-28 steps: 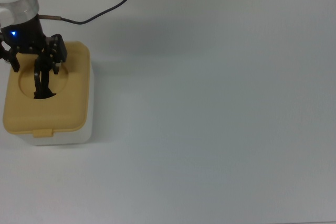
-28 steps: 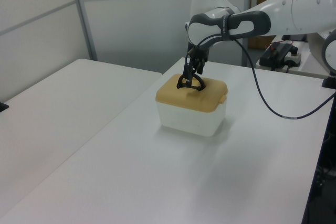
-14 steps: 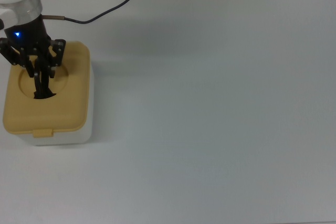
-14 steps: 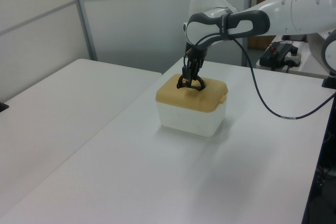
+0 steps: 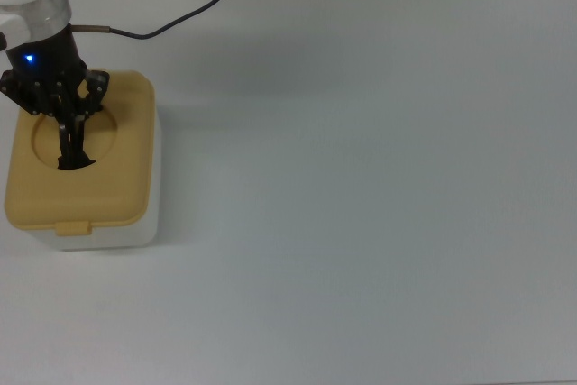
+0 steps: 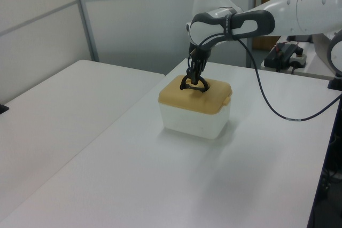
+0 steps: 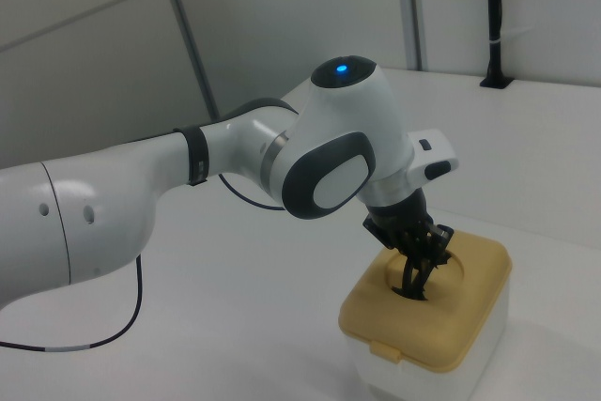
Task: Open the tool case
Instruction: 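Lift the yellow lid by its handle off the white case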
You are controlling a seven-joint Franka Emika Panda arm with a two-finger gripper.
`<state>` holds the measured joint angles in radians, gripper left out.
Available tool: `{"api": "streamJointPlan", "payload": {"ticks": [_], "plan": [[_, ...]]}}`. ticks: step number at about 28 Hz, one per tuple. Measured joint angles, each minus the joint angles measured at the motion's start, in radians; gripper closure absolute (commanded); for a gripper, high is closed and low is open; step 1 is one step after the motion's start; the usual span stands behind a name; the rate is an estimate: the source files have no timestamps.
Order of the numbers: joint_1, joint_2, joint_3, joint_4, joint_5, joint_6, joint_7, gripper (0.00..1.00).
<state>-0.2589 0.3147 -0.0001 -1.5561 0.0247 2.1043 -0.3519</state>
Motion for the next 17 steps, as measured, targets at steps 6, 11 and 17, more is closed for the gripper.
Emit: {"api": "streamJointPlan", "payload": {"ticks": [6, 11, 17], "plan": [[-0.001, -0.001, -0.001, 0.002, 0.000, 0.000, -0.012, 1.00], [-0.001, -0.014, -0.002, 0.013, 0.012, -0.004, -0.013, 1.00], [0.000, -0.045, -0.001, 0.034, 0.034, -0.062, -0.015, 1.00]]}}
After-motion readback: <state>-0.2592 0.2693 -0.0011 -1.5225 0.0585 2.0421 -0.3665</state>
